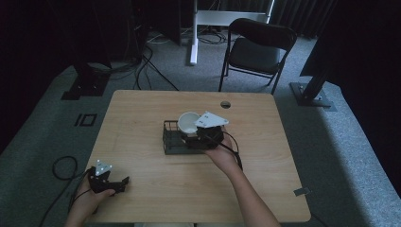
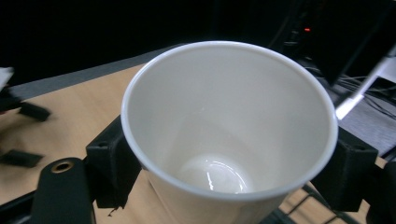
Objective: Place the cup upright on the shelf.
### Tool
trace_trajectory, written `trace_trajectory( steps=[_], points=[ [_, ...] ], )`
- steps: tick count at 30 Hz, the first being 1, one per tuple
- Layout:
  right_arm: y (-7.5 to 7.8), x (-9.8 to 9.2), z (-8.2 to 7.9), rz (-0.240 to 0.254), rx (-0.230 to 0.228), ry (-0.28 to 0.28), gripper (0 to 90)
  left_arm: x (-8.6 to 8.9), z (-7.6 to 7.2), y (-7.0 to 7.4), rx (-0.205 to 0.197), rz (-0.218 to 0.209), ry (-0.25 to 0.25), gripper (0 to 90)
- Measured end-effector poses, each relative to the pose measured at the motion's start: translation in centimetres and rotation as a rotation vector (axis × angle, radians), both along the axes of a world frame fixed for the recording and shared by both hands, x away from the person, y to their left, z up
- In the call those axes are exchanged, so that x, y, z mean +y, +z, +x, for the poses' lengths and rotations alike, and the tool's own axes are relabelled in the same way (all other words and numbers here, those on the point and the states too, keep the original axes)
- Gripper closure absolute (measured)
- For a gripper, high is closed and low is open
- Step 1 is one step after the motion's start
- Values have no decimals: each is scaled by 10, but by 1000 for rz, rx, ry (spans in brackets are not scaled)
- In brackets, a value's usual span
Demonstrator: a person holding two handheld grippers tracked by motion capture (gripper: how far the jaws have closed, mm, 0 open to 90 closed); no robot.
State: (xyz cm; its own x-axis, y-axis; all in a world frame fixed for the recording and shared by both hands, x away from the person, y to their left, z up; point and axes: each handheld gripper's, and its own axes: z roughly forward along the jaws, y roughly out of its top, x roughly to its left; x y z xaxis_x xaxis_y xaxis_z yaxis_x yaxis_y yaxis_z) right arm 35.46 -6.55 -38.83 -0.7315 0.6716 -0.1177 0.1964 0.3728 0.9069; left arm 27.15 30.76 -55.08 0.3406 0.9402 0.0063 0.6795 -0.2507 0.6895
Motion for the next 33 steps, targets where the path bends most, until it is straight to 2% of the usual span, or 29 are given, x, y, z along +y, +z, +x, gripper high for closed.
trace_trajectory(
  steps=[1,5,10,17,24,29,33],
  points=[
    [1,-4,7,8,2,-35,201,0,0,0,-1,-3,1,16],
    [0,-9,18,5,7,-78,201,0,0,0,0,-1,1,16],
    [-5,-15,26,9,23,-111,201,0,0,0,-2,-3,2,16],
    [-20,-20,41,5,70,-165,201,1,0,0,-1,-8,1,16],
    [-37,-21,49,15,114,-212,201,0,0,0,-1,-5,0,16],
    [-50,-20,53,-11,146,-233,201,0,0,0,-1,-3,1,16],
    [-54,-19,54,-19,162,-249,201,0,0,0,0,-1,1,16]
  ],
)
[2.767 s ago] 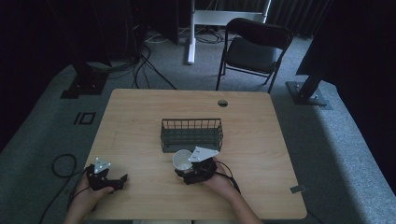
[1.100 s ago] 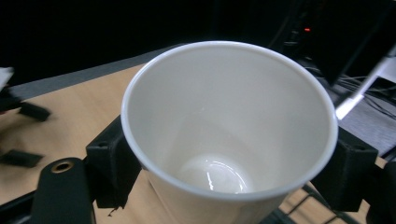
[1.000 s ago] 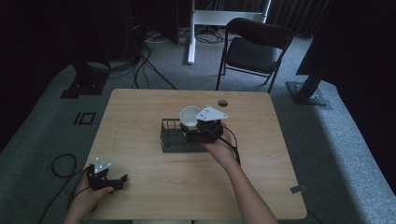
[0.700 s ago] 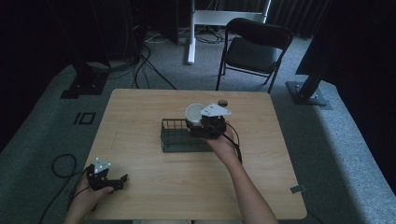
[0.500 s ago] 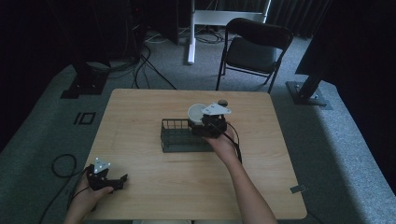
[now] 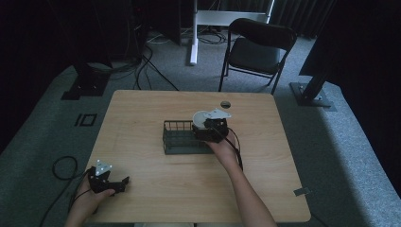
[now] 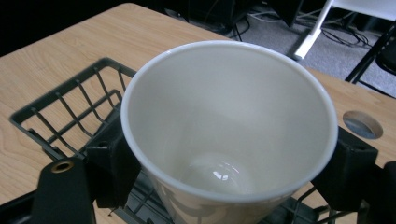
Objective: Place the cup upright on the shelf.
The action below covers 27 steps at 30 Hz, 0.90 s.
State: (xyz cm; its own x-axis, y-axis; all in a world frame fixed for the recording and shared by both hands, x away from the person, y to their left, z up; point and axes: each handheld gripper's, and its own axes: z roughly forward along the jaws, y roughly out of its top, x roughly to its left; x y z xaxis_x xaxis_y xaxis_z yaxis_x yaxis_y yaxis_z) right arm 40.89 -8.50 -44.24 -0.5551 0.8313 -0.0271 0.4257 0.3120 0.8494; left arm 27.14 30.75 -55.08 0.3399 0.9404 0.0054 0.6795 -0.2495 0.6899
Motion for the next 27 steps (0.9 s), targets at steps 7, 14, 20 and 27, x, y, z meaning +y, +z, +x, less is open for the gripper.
trace_trajectory(
  steps=[7,14,20,27],
  points=[
    [-7,0,0,-2,20,-14,201,0,0,0,0,0,0,16],
    [-15,0,1,8,42,-16,201,0,0,0,0,0,0,16],
    [-16,-2,1,10,43,-13,199,0,0,0,0,0,0,16],
    [-14,-5,1,35,50,-11,128,0,0,0,0,0,0,16]
  ],
)
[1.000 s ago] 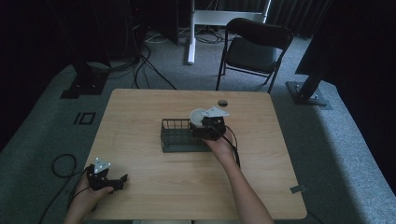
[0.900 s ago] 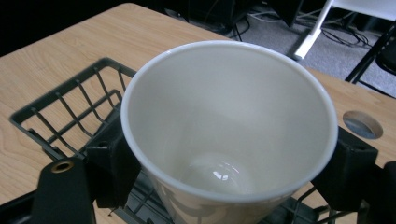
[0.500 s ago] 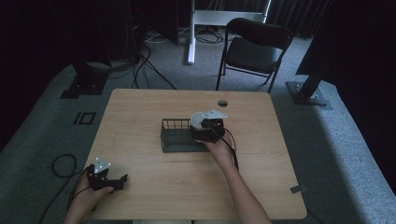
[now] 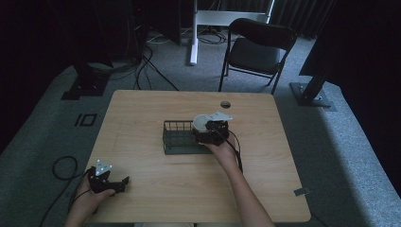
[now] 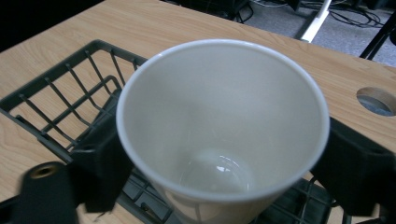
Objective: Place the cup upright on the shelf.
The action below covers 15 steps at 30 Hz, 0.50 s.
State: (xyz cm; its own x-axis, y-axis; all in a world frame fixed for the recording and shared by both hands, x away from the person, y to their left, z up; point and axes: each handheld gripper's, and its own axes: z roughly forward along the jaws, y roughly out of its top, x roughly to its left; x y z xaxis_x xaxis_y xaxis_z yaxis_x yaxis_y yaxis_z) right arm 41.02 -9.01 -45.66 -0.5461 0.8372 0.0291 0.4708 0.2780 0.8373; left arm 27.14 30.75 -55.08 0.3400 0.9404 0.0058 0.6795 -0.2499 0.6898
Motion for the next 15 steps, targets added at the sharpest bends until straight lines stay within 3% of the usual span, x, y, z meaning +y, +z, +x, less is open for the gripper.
trace_trajectory(
  steps=[6,15],
  points=[
    [7,-5,-6,15,-27,11,124,0,0,0,0,0,0,16],
    [11,-13,-15,11,-33,33,124,0,0,0,0,0,0,16]
  ],
)
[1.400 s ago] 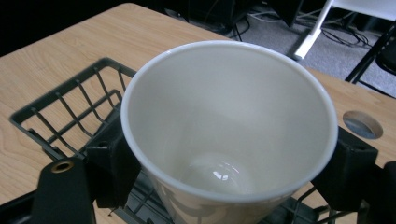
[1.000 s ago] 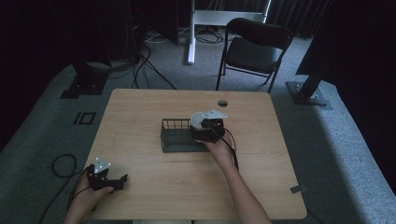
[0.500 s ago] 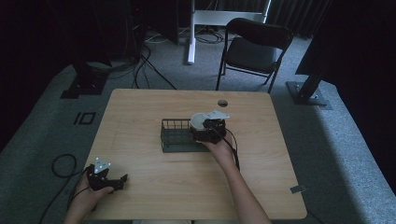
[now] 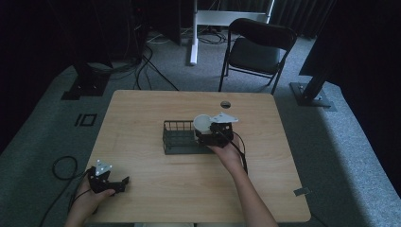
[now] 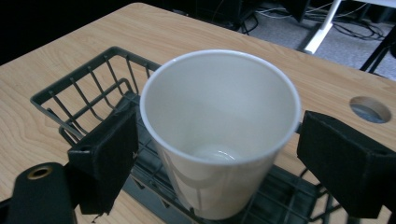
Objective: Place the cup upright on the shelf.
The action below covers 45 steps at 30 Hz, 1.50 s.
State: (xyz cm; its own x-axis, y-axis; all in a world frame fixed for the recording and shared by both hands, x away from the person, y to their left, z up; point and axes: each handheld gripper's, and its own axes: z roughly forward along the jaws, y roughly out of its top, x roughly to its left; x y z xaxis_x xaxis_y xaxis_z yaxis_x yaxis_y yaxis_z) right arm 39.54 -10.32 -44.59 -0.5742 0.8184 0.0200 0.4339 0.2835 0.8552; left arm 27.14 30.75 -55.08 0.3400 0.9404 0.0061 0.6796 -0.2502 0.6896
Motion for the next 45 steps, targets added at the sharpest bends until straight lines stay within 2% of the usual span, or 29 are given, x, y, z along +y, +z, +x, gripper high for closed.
trace_trajectory(
  steps=[3,20,36,45],
  points=[
    [2,-4,-3,8,-3,2,124,0,0,0,0,0,0,16],
    [0,-19,-24,-16,-25,11,132,0,0,0,0,-2,1,16],
    [-16,-52,-39,-11,-18,-17,132,0,0,0,0,0,0,16],
    [-24,-67,-45,-8,-20,-52,132,0,0,0,0,0,0,16]
  ],
)
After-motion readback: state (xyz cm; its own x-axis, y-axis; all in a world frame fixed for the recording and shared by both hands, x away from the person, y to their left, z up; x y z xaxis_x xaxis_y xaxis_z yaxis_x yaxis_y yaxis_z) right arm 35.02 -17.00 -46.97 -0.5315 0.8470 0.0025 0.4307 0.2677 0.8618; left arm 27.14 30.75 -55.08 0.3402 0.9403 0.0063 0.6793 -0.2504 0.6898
